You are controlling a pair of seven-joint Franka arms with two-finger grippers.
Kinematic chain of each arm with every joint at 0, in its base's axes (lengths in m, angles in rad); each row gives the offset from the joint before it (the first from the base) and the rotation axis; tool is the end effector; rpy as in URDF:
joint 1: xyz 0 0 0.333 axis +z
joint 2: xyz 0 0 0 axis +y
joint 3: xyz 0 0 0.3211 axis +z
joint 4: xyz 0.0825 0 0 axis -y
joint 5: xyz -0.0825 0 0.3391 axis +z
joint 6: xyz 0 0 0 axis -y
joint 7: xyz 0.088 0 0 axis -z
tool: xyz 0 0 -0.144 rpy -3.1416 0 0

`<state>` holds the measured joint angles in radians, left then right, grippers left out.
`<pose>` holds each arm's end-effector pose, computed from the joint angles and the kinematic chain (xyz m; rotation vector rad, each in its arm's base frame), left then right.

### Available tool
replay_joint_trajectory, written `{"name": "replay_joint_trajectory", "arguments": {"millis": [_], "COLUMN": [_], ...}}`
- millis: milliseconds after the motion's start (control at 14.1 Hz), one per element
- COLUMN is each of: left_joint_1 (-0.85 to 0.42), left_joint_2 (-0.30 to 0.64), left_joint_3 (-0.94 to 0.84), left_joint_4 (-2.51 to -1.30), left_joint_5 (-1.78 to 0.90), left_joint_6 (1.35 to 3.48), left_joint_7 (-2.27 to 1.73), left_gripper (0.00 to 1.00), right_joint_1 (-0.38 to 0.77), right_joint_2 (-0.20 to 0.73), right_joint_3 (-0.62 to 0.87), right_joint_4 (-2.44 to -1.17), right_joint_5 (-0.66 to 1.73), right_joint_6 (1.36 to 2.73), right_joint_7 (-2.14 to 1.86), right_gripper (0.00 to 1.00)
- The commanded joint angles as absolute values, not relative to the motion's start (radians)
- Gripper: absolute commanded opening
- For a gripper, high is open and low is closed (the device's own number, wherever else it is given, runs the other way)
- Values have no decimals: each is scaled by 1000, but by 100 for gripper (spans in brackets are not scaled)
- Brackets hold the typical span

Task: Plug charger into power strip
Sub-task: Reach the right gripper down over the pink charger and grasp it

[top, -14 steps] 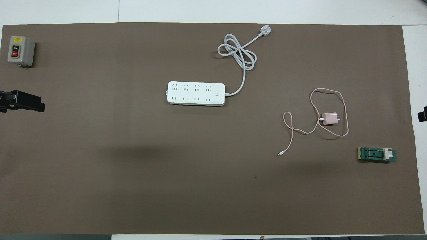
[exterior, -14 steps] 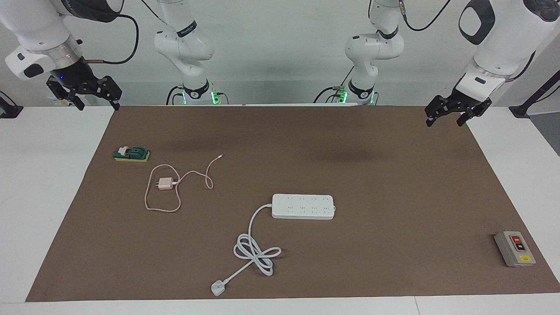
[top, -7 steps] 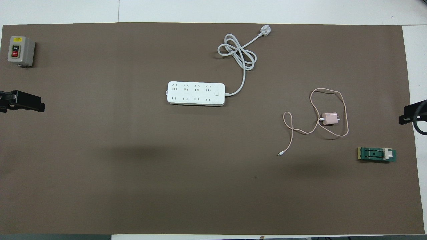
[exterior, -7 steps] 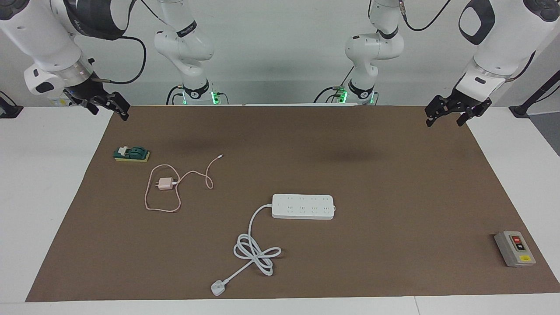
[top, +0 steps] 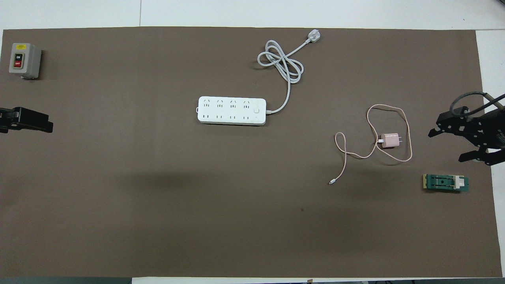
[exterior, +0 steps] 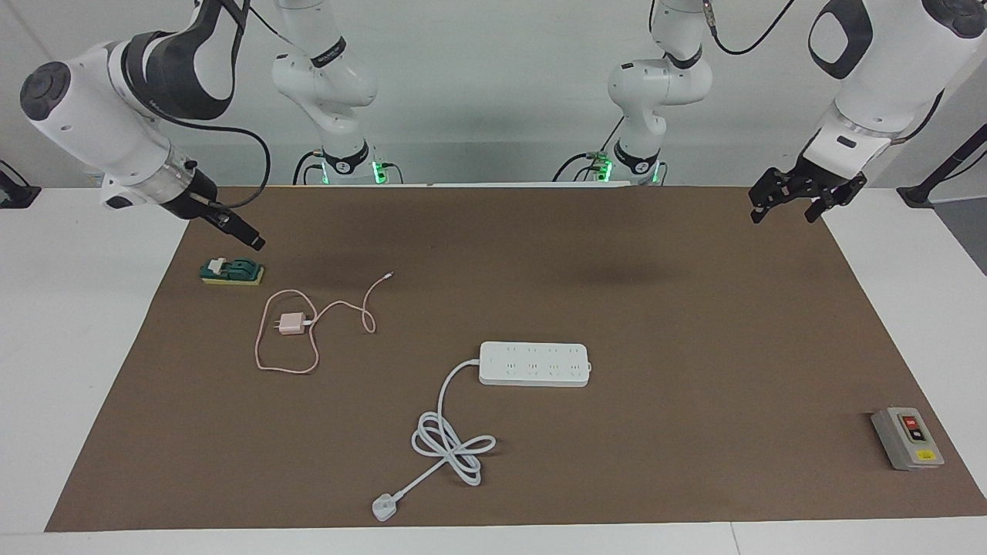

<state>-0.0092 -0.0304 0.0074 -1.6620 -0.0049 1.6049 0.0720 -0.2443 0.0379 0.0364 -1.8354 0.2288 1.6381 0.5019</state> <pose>0.5003 -0.0015 0.5719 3.1331 -0.1153 -0.0416 0.4917 -0.0720 0.4714 -2.7216 1.0748 0.3910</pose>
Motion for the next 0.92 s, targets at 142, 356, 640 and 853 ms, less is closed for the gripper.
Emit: {"name": "replay_joint_trajectory", "arguments": {"millis": [142, 356, 640, 853], "left_joint_1": [-25, -25, -25, -25], "left_joint_2": [-63, -63, -63, -63], "left_joint_3": [18, 18, 18, 18], "left_joint_4": [-1700, -1700, -1700, -1700], "left_joint_5": [18, 18, 18, 18], "left_joint_6": [1620, 1620, 1620, 1620], "left_joint_7": [69, 69, 69, 69], "left_gripper": [100, 100, 100, 100], "right_joint_1": [-298, -308, -340, -348], "right_joint_2": [146, 201, 308, 347], "right_joint_3": [43, 41, 40, 40], "right_joint_4": [-1836, -1836, -1819, -1819], "right_joint_5": [382, 464, 548, 592], "right_joint_6": [1712, 1747, 1796, 1793], "right_joint_7": [690, 787, 839, 839], "right_gripper": [100, 100, 100, 100]}}
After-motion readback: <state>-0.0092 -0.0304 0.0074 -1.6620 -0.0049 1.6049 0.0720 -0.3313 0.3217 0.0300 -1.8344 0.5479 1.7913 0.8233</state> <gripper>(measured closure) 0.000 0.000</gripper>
